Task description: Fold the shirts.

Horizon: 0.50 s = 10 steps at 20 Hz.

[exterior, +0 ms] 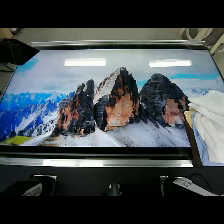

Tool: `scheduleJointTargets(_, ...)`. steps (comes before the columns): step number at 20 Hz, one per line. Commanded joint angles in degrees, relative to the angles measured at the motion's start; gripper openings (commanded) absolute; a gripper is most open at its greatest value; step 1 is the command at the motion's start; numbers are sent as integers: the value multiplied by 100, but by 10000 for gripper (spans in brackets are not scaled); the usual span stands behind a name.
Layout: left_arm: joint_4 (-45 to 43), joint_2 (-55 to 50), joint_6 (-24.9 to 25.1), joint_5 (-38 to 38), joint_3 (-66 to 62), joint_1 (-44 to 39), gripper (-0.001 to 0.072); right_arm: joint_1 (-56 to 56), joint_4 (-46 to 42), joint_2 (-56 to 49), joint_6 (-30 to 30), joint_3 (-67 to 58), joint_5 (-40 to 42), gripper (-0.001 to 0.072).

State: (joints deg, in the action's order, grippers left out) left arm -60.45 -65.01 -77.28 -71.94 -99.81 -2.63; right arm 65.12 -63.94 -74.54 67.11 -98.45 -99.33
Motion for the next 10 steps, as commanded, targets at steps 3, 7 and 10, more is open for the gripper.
scheduleJointTargets(3,0,4,20,83,330,-157,28,31,-1578,358,-129,879,-385,17)
scheduleJointTargets(7,2,13,85,459,350,-378,28,33,-1676,957,-125,2850,341,17)
scheduleJointTargets(10,2,15,81,487,350,-439,28,33,-1676,1191,-111,3939,1134,18)
